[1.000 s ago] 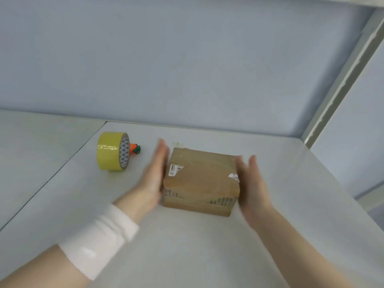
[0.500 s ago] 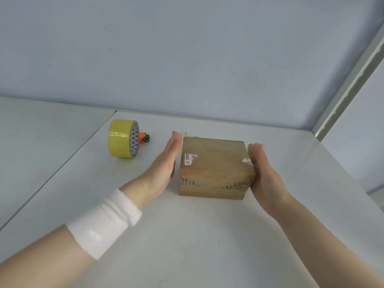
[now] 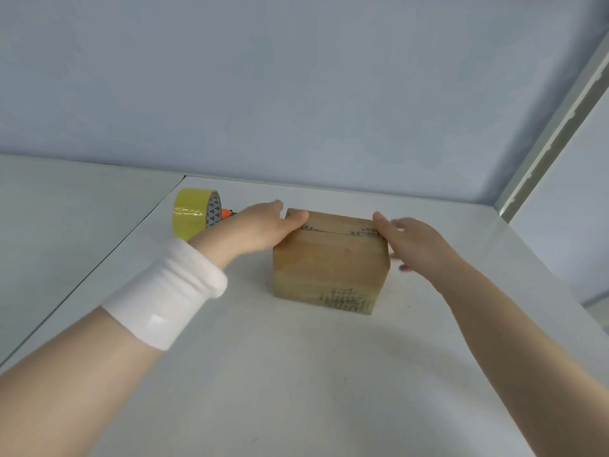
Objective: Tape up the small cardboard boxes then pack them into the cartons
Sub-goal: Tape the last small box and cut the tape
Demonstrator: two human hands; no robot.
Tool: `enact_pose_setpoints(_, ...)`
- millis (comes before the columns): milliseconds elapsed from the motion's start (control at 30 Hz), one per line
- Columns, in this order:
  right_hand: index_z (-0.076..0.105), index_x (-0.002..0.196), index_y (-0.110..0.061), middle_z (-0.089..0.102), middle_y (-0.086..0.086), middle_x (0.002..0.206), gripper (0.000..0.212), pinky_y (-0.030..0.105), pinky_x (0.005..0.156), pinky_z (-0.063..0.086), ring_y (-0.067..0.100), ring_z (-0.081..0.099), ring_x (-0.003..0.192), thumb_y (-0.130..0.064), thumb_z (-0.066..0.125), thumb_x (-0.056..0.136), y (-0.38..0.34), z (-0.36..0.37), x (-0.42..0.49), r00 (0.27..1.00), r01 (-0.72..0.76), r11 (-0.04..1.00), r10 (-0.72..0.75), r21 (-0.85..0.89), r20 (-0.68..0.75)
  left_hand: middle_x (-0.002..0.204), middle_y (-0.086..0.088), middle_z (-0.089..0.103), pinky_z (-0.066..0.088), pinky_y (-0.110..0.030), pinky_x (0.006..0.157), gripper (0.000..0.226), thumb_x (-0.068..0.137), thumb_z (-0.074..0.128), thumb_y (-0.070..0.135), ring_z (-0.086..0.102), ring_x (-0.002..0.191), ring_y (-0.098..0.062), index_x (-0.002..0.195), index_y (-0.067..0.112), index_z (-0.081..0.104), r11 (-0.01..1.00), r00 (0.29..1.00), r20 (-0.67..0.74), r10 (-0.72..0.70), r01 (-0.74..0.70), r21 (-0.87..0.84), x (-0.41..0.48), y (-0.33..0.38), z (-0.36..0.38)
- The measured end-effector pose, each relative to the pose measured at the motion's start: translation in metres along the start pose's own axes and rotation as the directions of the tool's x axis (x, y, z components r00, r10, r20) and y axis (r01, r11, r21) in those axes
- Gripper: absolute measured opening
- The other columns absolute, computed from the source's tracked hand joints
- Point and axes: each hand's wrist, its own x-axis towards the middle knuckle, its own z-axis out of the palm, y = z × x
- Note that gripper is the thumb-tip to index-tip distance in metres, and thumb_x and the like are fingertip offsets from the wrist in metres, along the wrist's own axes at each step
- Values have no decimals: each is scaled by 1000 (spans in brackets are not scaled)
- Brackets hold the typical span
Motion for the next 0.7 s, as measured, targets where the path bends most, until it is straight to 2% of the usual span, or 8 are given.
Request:
enact_pose_setpoints(33, 32, 144, -19, 40, 1, 147, 71, 37, 108, 32, 21, 42, 131, -64, 29, 89, 0, 1, -2, 994, 83, 995, -86, -52, -69, 152, -3, 31, 29, -24, 100, 63, 95, 33, 53, 34, 137, -18, 146, 16, 28, 996, 996, -54, 71, -68, 52, 2, 0, -1)
enact_pose_setpoints(100, 11, 150, -25, 16, -4, 157, 79, 34, 114, 11, 12, 8, 145, -69, 17, 85, -8, 4, -11, 946, 279, 937, -305, -210, -107, 158, 5, 10, 13, -22, 108, 61, 97, 34, 48, 8, 144, -9, 150, 26, 13, 962, 951, -145, 273, -266, 65, 2, 8, -4)
enact_pose_setpoints(133, 6, 150, -23, 6, -6, 159, 85, 31, 114, 1, 7, -6, 144, -71, 9, 81, -14, 6, -14, 912, 369, 880, -405, -300, -67, 158, 7, 6, 7, -20, 108, 59, 97, 33, 46, 1, 144, -5, 150, 29, 11, 932, 919, -155, 363, -355, 79, 1, 13, -5)
enact_pose_setpoints(200, -1, 150, -17, -5, -5, 159, 91, 25, 112, -11, 4, -19, 141, -70, -2, 76, -23, 13, -16, 842, 507, 760, -537, -407, 47, 158, 6, 4, 0, -20, 110, 55, 100, 30, 41, -5, 144, -4, 150, 27, 12, 881, 883, -98, 459, -438, 179, 4, 25, 0)
enact_pose_setpoints(333, -7, 149, -16, -11, -3, 158, 80, 25, 116, -10, 5, -18, 142, -60, 3, 84, -21, 33, -17, 838, 537, 671, -493, -511, 233, 159, 2, -4, -2, -31, 118, 58, 101, 19, 40, -7, 145, -9, 150, 17, 1, 864, 922, 74, 379, -382, 327, 10, 21, 23)
enact_pose_setpoints(467, -9, 149, -15, -13, -3, 158, 96, 25, 116, -10, 4, -18, 141, -72, 1, 72, -23, 24, -12, 851, 523, 706, -408, -477, 330, 158, 1, -13, -5, -30, 116, 63, 99, 15, 46, -12, 144, -9, 150, 17, -8, 876, 937, 174, 305, -347, 334, 12, 18, 20)
enact_pose_setpoints(567, -9, 148, -16, -13, -4, 158, 102, 25, 115, -12, 3, -17, 141, -76, 3, 68, -18, 20, -10, 826, 563, 674, -437, -478, 356, 157, 1, -15, -5, -32, 118, 66, 97, 16, 49, -15, 143, -8, 149, 17, -8, 873, 934, 158, 320, -355, 334, 13, 17, 22)
enact_pose_setpoints(700, -11, 148, -17, -9, -3, 158, 110, 27, 113, -13, 9, -9, 144, -83, 7, 62, -11, 22, -5, 804, 595, 648, -475, -475, 359, 159, 4, -1, 5, -33, 119, 67, 95, 18, 52, -2, 145, -11, 150, 19, 1, 880, 929, 109, 353, -369, 299, 14, 13, 30)
